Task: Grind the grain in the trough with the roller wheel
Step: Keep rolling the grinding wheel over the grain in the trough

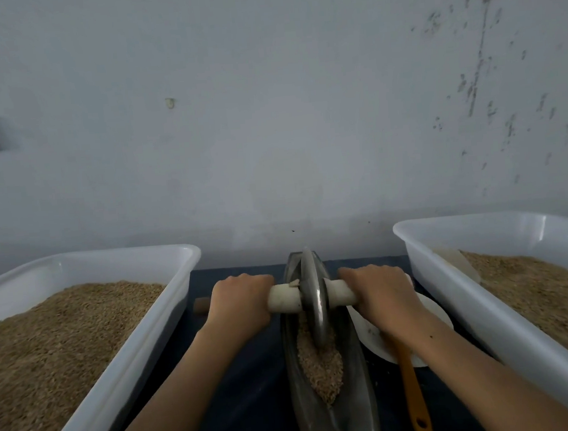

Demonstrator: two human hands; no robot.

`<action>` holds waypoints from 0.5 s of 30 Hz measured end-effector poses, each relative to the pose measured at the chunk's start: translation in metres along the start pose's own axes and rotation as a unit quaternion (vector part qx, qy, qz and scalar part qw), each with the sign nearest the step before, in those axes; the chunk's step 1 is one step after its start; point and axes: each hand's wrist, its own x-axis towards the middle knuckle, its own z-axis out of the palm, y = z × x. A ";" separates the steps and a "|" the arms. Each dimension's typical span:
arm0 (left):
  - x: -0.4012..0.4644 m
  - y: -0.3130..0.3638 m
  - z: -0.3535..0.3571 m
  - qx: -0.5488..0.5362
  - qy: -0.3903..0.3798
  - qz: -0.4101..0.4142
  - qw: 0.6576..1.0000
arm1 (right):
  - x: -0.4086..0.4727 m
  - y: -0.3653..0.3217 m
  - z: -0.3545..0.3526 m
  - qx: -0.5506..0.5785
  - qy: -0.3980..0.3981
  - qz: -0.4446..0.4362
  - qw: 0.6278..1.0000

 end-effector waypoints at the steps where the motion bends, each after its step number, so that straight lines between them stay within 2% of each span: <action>1: -0.001 0.000 0.001 -0.001 0.018 -0.002 1.000 | -0.001 -0.001 0.002 -0.001 0.011 0.006 1.000; 4: 0.000 0.000 0.002 0.003 0.012 0.006 1.000 | -0.001 0.002 0.001 0.004 -0.002 -0.001 1.000; 7: 0.002 -0.003 -0.004 0.000 -0.076 0.022 0.997 | 0.000 0.007 -0.006 0.008 -0.054 -0.029 0.998; 11: 0.001 -0.005 -0.014 -0.052 -0.204 0.023 0.977 | 0.003 0.010 -0.018 0.023 -0.178 -0.058 0.982; 13: 0.001 -0.005 -0.015 -0.054 -0.216 0.025 0.975 | 0.004 0.011 -0.019 0.042 -0.213 -0.057 0.974; 15: 0.001 -0.003 -0.014 -0.034 -0.192 0.027 0.980 | 0.003 0.012 -0.018 0.051 -0.218 -0.048 0.973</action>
